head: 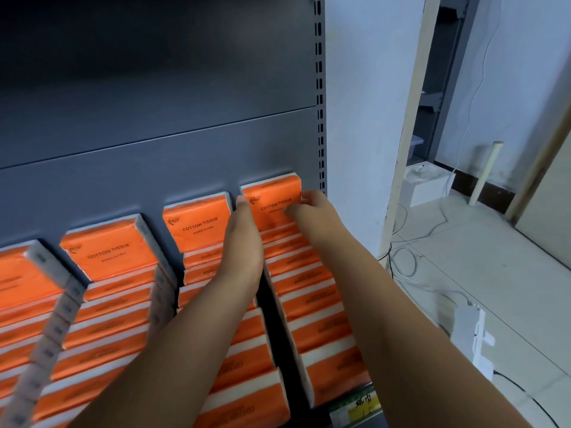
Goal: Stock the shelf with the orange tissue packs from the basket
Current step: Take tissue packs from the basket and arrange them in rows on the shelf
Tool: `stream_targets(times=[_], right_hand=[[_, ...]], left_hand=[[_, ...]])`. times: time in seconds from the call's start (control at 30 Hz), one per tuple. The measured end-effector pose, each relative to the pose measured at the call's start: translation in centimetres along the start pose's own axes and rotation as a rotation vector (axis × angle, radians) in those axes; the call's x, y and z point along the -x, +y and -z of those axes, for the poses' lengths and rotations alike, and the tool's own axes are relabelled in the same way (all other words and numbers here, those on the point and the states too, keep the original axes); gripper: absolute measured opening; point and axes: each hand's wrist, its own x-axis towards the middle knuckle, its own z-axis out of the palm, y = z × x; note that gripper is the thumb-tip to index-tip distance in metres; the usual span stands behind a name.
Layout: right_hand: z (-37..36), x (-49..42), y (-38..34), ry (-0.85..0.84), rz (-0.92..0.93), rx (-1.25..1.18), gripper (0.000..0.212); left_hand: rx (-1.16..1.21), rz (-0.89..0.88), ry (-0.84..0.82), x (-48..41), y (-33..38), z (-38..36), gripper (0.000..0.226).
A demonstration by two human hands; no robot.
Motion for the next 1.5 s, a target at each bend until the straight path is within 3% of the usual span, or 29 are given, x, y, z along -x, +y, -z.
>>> stream_targets(times=[0.07, 0.13, 0.23, 0.33, 0.43, 0.47, 0.53, 0.63, 0.73, 0.9, 1.0, 1.27, 1.5], right_hand=[[0.0, 0.1, -0.1, 0.006, 0.004, 0.028, 0.035], [0.1, 0.2, -0.1, 0.003, 0.014, 0.066, 0.044], [0.1, 0.5, -0.1, -0.010, 0.025, 0.131, 0.050], [0.3, 1.2, -0.6, 0.001, 0.002, 0.198, 0.038], [0.1, 1.6, -0.9, 0.061, -0.012, 0.249, 0.025], [0.0, 1.6, -0.9, 0.086, -0.012, 0.272, 0.018], [-0.5, 1.8, -0.8, 0.172, 0.025, 0.346, 0.027], [-1.2, 2.8, -0.9, 0.343, 0.195, 0.451, 0.035], [-2.1, 4.1, -0.8, 0.384, 0.377, 0.558, 0.040], [-5.1, 6.8, -0.8, 0.409, 0.763, 0.659, 0.039], [-7.6, 8.9, -1.0, 0.323, 0.829, 0.675, 0.049], [-15.6, 16.6, -2.6, 0.100, 0.790, 0.702, 0.065], [-26.0, 25.8, -4.6, -0.139, 0.858, 0.640, 0.078]], left_hand=[[-0.020, -0.005, 0.006, 0.2, 0.1, 0.1, 0.054], [-0.049, -0.014, 0.013, 0.2, 0.1, 0.2, 0.049], [-0.079, -0.020, -0.011, 0.5, 0.1, 0.3, 0.059], [-0.116, -0.047, 0.017, 1.5, 0.3, 0.5, 0.056], [-0.204, -0.166, 0.048, 2.8, 0.5, 0.6, 0.027], [-0.274, -0.212, 0.020, 3.4, 0.6, 0.6, 0.023], [-0.468, -0.352, -0.042, 4.1, 0.6, 1.0, 0.031], [-0.822, -0.577, -0.087, 4.9, 0.5, 2.6, 0.045], [-1.108, -0.714, -0.051, 5.6, 0.6, 4.9, 0.052], [-1.385, -0.701, 0.070, 7.3, 0.9, 10.5, 0.067], [-1.421, -0.657, 0.135, 8.4, 1.3, 14.8, 0.070], [-1.472, -0.607, 0.271, 13.5, 2.6, 27.6, 0.071], [-1.418, -0.429, 0.543, 21.2, 1.3, 40.5, 0.073]])
